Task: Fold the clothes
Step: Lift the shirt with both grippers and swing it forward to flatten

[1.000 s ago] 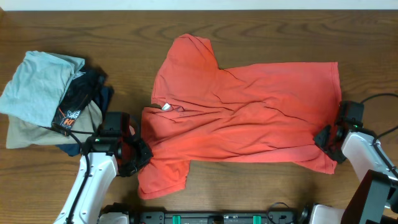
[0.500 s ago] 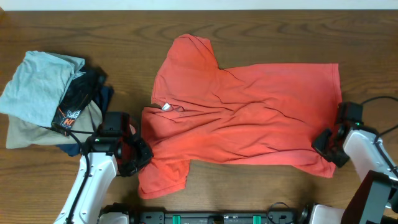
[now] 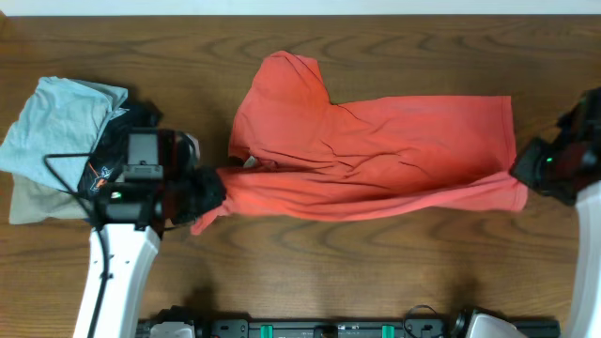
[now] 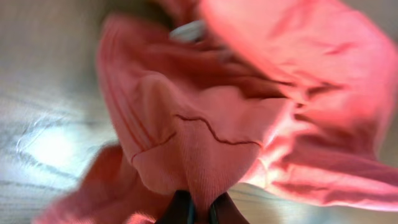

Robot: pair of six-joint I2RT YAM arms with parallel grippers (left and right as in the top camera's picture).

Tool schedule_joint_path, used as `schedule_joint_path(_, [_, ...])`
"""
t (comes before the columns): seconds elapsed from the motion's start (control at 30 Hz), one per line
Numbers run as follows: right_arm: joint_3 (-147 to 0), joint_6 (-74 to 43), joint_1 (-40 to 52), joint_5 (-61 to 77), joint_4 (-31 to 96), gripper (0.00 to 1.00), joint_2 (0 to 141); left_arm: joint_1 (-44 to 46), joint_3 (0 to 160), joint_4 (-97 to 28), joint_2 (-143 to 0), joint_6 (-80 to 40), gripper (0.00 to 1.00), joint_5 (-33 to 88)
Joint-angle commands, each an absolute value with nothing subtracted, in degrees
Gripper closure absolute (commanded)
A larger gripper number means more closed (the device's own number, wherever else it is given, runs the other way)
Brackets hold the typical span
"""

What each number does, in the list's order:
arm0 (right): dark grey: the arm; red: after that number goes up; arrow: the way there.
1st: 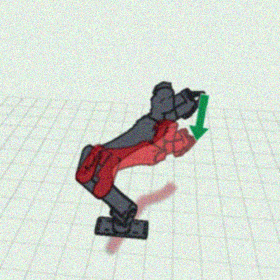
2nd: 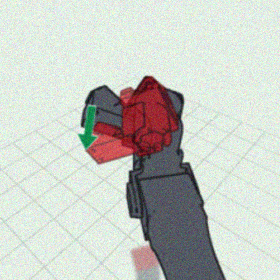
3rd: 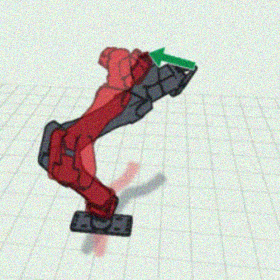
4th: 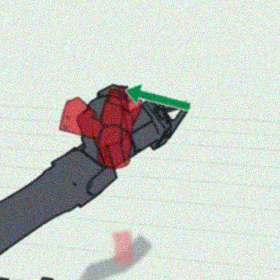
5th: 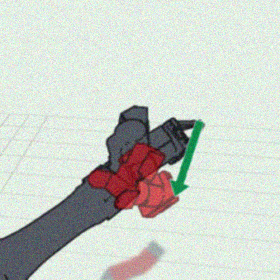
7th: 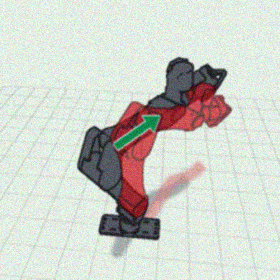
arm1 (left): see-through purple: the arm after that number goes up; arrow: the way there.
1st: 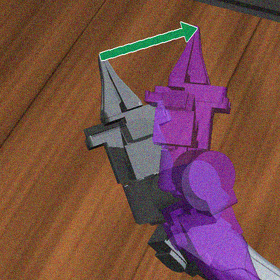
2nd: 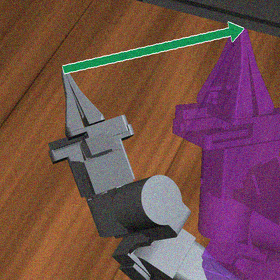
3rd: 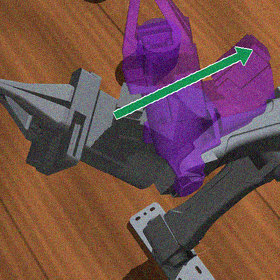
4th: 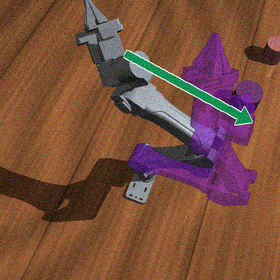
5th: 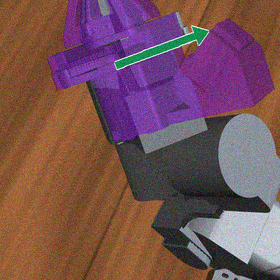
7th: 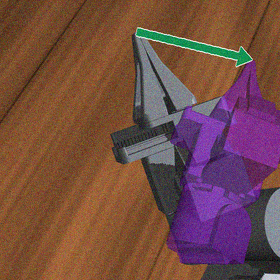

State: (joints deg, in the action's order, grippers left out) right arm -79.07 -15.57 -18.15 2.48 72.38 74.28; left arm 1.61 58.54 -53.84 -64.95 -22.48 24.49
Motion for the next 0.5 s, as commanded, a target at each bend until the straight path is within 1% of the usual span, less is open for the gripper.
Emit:
schedule_joint_path(0.0, [-85.0, -10.0, -18.6, 6.1, 74.6, 0.99, 70.9, 1.3, 65.6, -55.4, -63.0, -19.7, 0.94, 29.7])
schedule_joint_path(0.27, [-95.4, -8.6, -18.6, 6.7, 79.9, 0.99, 66.1, 1.3, 81.1, -56.9, -58.2, -19.5, 0.94, 30.2])
schedule_joint_path(0.33, [-97.6, -8.4, -18.6, 6.7, 80.6, 0.99, 65.0, 1.3, 83.9, -57.0, -56.6, -18.1, 0.94, 28.5])
schedule_joint_path(0.47, [-102.2, -8.0, -18.6, 6.2, 81.3, 0.99, 63.0, 1.3, 87.6, -58.3, -52.5, -15.9, 0.94, 19.9])
